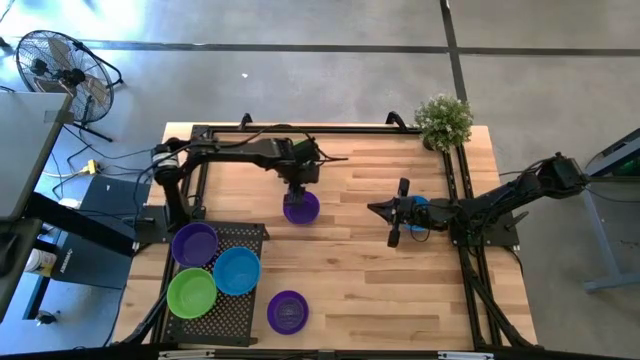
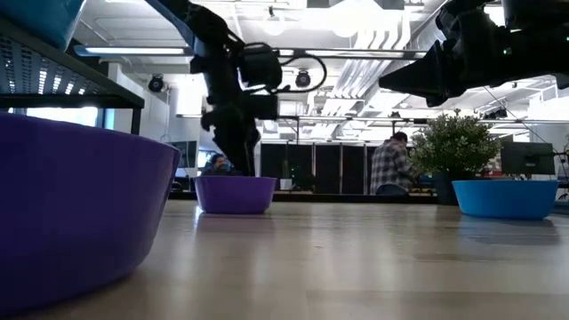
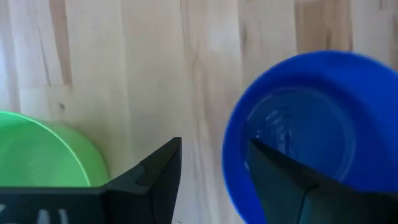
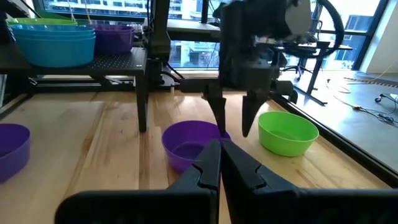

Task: Pick & Place Mini bowls
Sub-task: Stack the violet bowl on the other violet bowls on the shelf

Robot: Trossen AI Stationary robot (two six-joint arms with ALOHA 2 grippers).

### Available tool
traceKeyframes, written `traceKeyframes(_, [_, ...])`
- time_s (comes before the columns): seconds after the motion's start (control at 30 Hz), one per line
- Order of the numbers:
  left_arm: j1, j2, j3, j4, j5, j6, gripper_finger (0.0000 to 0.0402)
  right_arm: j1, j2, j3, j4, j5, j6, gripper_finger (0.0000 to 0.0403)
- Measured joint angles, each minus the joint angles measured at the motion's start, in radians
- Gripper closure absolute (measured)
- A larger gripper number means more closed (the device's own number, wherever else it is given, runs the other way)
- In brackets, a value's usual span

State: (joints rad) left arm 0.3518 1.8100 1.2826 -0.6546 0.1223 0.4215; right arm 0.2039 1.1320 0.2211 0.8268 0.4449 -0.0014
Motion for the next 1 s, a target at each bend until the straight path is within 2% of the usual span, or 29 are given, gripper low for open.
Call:
traceKeyframes(0.2, [0.002, 0.036, 0.000, 0.002, 0.007, 0.026, 0.0223, 0.000, 0.000, 0.000, 0.000, -0.009, 0.000, 0.0402])
traceKeyframes(0.33, [0.002, 0.069, 0.000, -0.003, 0.009, 0.027, 0.0241, 0.000, 0.000, 0.000, 0.000, -0.009, 0.000, 0.0401])
traceKeyframes(0.5, [0.002, 0.091, -0.001, -0.007, 0.050, 0.058, 0.0297, 0.000, 0.000, 0.000, 0.001, -0.010, 0.000, 0.0402])
traceKeyframes(0.7, [0.000, 0.087, 0.001, -0.019, 0.073, 0.100, 0.0391, 0.000, 0.000, 0.000, 0.000, -0.010, 0.000, 0.0402])
traceKeyframes(0.8, [0.001, 0.064, 0.026, -0.099, 0.082, 0.107, 0.0389, 0.000, 0.000, 0.000, 0.000, -0.010, 0.000, 0.0402])
traceKeyframes(1.0, [-0.001, 0.025, 0.154, -0.271, 0.093, 0.124, 0.0397, 0.000, 0.000, 0.000, -0.002, -0.010, 0.000, 0.0402])
